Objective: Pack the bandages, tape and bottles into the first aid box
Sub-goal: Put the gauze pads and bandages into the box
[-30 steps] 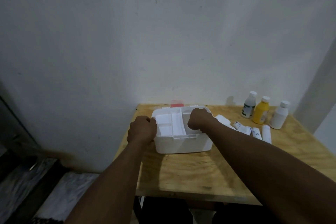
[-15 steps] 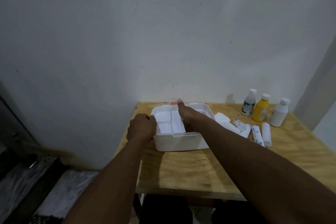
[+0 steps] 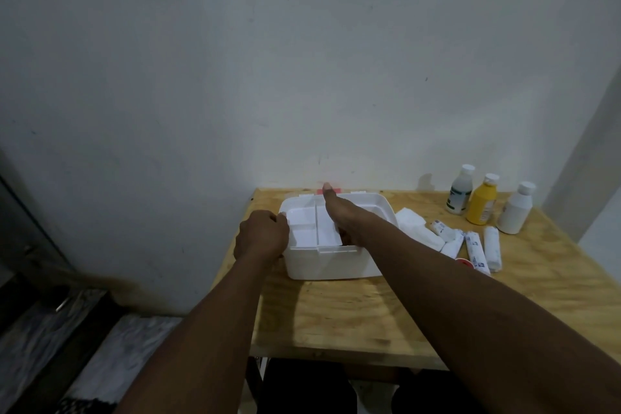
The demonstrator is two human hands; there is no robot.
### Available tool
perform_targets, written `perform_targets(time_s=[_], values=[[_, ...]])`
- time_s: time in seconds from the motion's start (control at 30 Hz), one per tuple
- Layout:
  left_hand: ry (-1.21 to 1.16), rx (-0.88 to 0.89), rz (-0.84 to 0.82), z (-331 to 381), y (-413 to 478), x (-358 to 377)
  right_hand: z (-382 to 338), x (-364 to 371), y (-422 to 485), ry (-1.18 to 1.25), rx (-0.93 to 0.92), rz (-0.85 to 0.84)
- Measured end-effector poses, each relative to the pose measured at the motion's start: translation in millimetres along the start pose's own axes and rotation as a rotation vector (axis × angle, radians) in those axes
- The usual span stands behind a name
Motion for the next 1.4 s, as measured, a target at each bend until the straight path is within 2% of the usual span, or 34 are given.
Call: perform_targets(time_s=[0.13, 0.37, 0.53, 0.77, 1.03, 1.13, 1.27, 1.4], values=[[0.003, -0.003, 0.0, 0, 2, -1, -16, -26, -11, -0.143, -0.103, 0.027], [0.087, 0.063, 0.061, 8, 2, -8, -57, -110, -39, -0.182, -0.31, 0.19], [0.202, 0.123, 0.095, 31, -7, -15, -58, -160, -56, -0.291, -0.328, 0.302], [0.226, 0.375, 0.119, 85, -29, -2, -35, -187, -62, -0.44, -0.297, 0.296], [0.35, 0.705, -0.028, 165, -54, 59, 9, -191, -43, -0.833, -0.253, 0.178], [0.499, 0.81, -0.117, 196, -65, 92, 29, -186, -29, -0.945, -0.282, 0.163], [0.738, 0.852, -0.261, 218, -69, 138, 49, -181, -11, -0.959, -0.321, 0.154], [0.876, 0.803, -0.401, 222, -67, 174, 49, -191, -2, -0.879, -0.376, 0.143]])
Point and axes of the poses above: each hand's wrist, its own y-axis towards the middle knuckle, its own x-axis out of the palm, z = x × y, the point moved 9 cm from there along y, towards the middle knuckle, and after that the axes turned 6 degrees about -x, right-handed, at the moved point
